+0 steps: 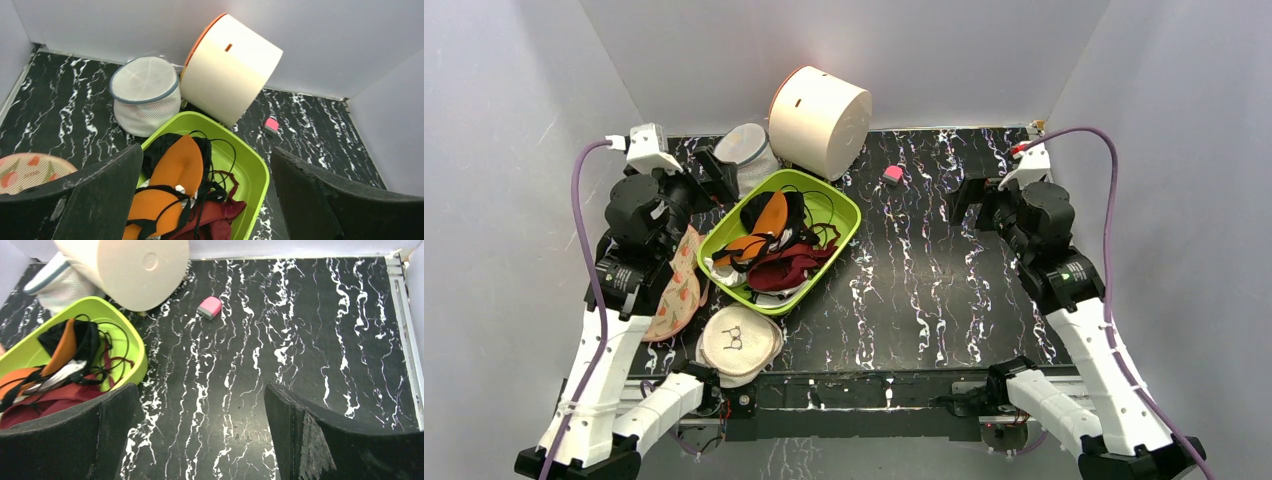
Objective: Unzip the laundry bag and remove the bra
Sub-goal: Pick up the laundry bag at the center of the board.
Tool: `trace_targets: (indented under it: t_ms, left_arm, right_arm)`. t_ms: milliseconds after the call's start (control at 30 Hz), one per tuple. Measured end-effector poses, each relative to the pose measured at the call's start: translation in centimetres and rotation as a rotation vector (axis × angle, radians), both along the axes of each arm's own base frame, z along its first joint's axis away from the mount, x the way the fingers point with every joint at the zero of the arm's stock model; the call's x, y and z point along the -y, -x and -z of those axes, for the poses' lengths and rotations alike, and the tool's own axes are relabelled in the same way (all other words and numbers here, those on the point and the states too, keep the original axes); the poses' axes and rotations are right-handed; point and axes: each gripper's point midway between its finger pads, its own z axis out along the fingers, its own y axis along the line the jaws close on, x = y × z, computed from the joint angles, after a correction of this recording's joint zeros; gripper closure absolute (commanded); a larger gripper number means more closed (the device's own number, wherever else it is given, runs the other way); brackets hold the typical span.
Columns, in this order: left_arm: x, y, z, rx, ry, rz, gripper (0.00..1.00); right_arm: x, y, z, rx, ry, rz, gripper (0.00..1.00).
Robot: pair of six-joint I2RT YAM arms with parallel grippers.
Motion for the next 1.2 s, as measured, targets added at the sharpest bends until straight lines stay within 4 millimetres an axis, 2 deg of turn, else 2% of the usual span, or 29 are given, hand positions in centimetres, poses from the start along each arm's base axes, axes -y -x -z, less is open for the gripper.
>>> trace_targets:
  t_ms: [200,333,433,633,800,1000,1200]
  left_arm:
    - [-1.8,-0.3,2.4,-0.071,0.007,-0.068,0.02]
    - [-3.0,-0.4,4.4,-0.128,0.012,-0.11,0.02]
    - [-3.6,-0.2,6.1,-0.179,0.016,-0.132,0.02]
    - [-4.1,0.6,9.3,-0.277,0.027,-0.151,0.02]
    - [-4.1,1.5,11.8,-0.359,0.038,-0.151,0.02]
    - [-3.7,2.5,14.5,-0.452,0.055,-0.136,0.02]
    - [-3.9,3.8,16.8,-0.54,0.049,-0.15,0.02]
  right_arm:
    - [1.6,-1.7,4.5,-0.061,-0.012,0.064,0.02]
    - [2.6,-2.7,6.3,-0.074,-0.034,0.101,0.02]
    - [3.2,-3.3,6.7,-0.069,-0.064,0.133,0.02]
    - [3.6,-4.2,5.8,-0.01,-0.147,0.17,0.02]
    - [2.4,-4.7,4.7,0.016,-0.233,0.138,0.02]
    - [-0.6,-5.7,5.5,-0.07,-0.273,-0.001,0.02]
    - [-2.9,-5.2,6.2,-0.124,-0.307,-0.124,0.02]
